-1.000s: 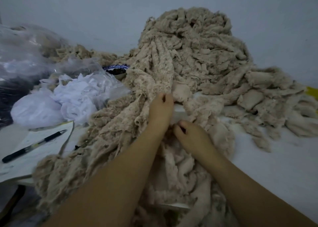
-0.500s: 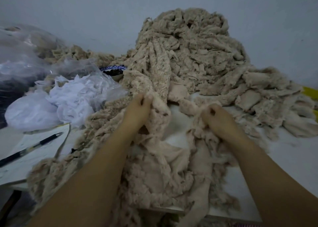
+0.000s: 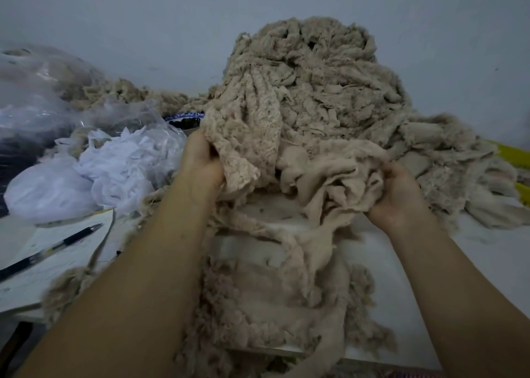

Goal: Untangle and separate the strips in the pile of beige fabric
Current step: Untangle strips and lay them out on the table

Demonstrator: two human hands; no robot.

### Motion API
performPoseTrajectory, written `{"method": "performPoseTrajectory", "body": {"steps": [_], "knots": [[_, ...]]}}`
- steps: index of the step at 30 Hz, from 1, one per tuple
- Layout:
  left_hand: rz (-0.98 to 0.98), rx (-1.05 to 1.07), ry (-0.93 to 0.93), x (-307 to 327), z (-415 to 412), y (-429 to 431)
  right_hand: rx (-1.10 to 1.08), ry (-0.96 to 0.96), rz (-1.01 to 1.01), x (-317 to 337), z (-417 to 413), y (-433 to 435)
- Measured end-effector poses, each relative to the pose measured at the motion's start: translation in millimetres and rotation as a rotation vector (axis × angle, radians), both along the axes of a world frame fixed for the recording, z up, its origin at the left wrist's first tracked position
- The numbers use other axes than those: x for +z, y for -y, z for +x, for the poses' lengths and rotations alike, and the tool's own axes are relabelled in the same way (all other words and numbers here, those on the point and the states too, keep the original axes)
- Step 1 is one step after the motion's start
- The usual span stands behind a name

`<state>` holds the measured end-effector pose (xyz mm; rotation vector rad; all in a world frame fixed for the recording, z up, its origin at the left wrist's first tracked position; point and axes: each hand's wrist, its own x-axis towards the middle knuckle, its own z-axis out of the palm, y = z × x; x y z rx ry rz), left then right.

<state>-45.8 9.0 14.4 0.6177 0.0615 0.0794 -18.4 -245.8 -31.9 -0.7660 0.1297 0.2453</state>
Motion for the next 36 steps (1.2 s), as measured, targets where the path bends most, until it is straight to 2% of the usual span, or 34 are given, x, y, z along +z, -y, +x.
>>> {"method": "performPoseTrajectory", "body": {"steps": [1, 2, 5, 6, 7, 9, 10, 12, 14, 16, 17, 19, 20, 21, 25, 29, 31, 36], "knots": [[-0.021, -0.004, 0.022, 1, 0, -1, -0.052, -0.009, -0.096, -4, 3, 1], [-0.045, -0.009, 0.039, 2, 1, -2, -0.122, 0.004, -0.279, -8, 7, 1], [-0.041, -0.015, 0.040, 3, 8, 1, -0.354, 0.246, -1.234, -18, 13, -5], [0.013, -0.013, 0.035, 4, 9, 4, -0.386, 0.362, -1.395, -17, 11, -11], [0.073, -0.018, 0.033, 4, 10, 9, -0.357, 0.461, -1.378, -14, 6, -20], [0.202, -0.047, 0.030, 5, 11, 23, -0.122, 0.595, -1.117, -5, -8, -44], [0.270, -0.057, 0.031, 5, 11, 30, 0.035, 0.605, -1.013, -2, -14, -56], [0.365, -0.045, 0.034, 6, 11, 41, 0.238, 0.609, -0.937, -4, -20, -72], [0.423, -0.036, 0.094, 8, 12, 41, 0.203, 0.578, -0.882, -3, -19, -76], [0.546, -0.065, 0.192, 1, 11, 31, 0.118, 0.433, -0.623, 4, -13, -70], [0.738, -0.086, 0.210, -5, 8, 25, 0.103, 0.363, -0.478, 9, -10, -65], [1.301, -0.103, 0.173, -26, -2, 18, 0.072, 0.281, -0.325, 16, -4, -53], [1.503, -0.102, 0.154, -42, -4, 15, 0.051, 0.249, -0.301, 18, -2, -48], [1.557, -0.087, 0.139, -56, -6, 13, 0.033, 0.212, -0.298, 18, 0, -45], [1.417, 0.067, 0.089, -74, -6, 7, -0.030, 0.094, -0.346, 12, 2, -47], [1.490, -0.148, 0.156, -61, -8, 3, -0.038, 0.003, -0.270, 12, 3, -44], [1.440, -0.124, 0.164, -58, -5, 4, -0.008, -0.027, -0.243, 14, 5, -41], [1.004, 0.022, 0.152, -37, 6, 12, 0.082, -0.002, -0.420, 6, 2, -42]]}}
